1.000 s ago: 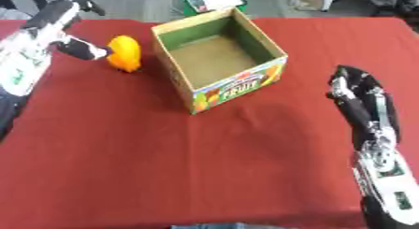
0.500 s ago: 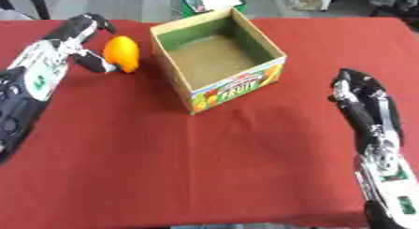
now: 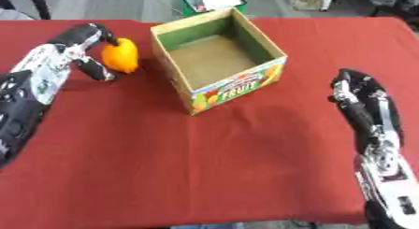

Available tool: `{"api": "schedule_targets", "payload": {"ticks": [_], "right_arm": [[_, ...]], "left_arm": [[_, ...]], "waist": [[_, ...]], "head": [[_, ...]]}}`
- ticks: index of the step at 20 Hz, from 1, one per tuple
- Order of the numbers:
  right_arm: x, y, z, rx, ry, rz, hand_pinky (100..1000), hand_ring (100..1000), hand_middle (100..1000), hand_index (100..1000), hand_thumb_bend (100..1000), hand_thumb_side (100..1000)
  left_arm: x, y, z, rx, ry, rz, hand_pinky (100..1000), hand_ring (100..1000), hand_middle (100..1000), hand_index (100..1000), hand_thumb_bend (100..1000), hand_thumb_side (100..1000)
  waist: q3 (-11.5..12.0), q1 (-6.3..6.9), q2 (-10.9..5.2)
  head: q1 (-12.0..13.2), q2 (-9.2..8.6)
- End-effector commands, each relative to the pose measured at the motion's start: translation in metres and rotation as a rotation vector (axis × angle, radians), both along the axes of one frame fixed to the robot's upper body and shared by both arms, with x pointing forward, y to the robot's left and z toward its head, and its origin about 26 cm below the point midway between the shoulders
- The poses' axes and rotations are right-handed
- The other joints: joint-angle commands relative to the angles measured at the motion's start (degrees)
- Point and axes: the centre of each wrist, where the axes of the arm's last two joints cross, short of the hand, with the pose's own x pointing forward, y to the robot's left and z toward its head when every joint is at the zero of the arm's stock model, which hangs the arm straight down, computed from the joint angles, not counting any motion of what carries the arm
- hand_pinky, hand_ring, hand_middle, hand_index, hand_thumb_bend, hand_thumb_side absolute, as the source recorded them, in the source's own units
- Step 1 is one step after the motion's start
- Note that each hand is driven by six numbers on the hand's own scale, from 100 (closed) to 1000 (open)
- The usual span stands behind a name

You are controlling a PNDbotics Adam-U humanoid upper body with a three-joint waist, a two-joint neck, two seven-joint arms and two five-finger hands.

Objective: Pick up objects on the table and place them in the box.

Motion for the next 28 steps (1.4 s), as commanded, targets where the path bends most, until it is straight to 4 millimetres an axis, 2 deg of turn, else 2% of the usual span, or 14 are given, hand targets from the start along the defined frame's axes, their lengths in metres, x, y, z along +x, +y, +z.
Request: {"api": "schedule_targets", "payload": {"ticks": [1, 2, 3, 4, 8, 16, 23, 28], "right_arm": [[0.001, -0.003, 0.008, -0.010, -0.027, 0.000, 627, 723, 610, 740, 100, 406], [0.001, -0.003, 0.008, -0.010, -0.026, 0.000, 627, 723, 610, 740, 100, 408], [0.001, -0.003, 0.008, -0.010, -0.026, 0.000, 627, 723, 610, 740, 100, 406], [0.001, -0.003, 0.008, -0.009, -0.026, 0.000, 627, 723, 610, 740, 100, 406], [0.001, -0.004, 0.008, -0.009, -0.026, -0.001, 626, 722, 610, 740, 100, 406], [0.001, -0.004, 0.007, -0.010, -0.023, -0.003, 626, 722, 609, 740, 100, 405], [0.001, -0.004, 0.008, -0.011, -0.023, 0.001, 626, 722, 609, 739, 100, 404], [0.001, -0.001, 0.008, -0.011, -0.023, 0.013, 626, 722, 609, 739, 100, 405]], "left_arm": [[0.001, 0.000, 0.012, -0.006, -0.071, 0.023, 674, 700, 581, 577, 573, 100], [0.001, 0.000, 0.012, -0.014, -0.094, 0.031, 663, 668, 545, 534, 536, 100], [0.001, 0.000, 0.012, -0.022, -0.115, 0.037, 663, 668, 544, 534, 552, 100], [0.001, -0.001, 0.013, -0.033, -0.137, 0.039, 651, 635, 505, 484, 538, 100], [-0.001, -0.002, 0.020, -0.093, -0.228, 0.041, 636, 600, 461, 424, 526, 100], [-0.009, -0.013, 0.057, -0.194, -0.355, -0.027, 639, 592, 454, 412, 513, 100], [-0.022, -0.043, 0.086, -0.278, -0.396, -0.180, 648, 597, 455, 413, 498, 100], [-0.025, -0.071, 0.088, -0.290, -0.377, -0.267, 652, 603, 459, 416, 494, 100]], "waist": [[0.0, 0.06, -0.87], [0.1, 0.06, -0.89], [0.1, 0.06, -0.91], [0.1, 0.05, -0.93], [0.3, 0.00, -1.06], [0.6, 0.08, -1.48], [0.4, 0.15, -1.70], [-0.5, 0.24, -1.49]], "head": [[0.0, -0.68], [0.0, -0.66], [0.0, -0.64], [0.0, -0.60], [0.0, -0.58], [0.1, -0.44], [0.2, -0.57], [0.6, -0.77]]}}
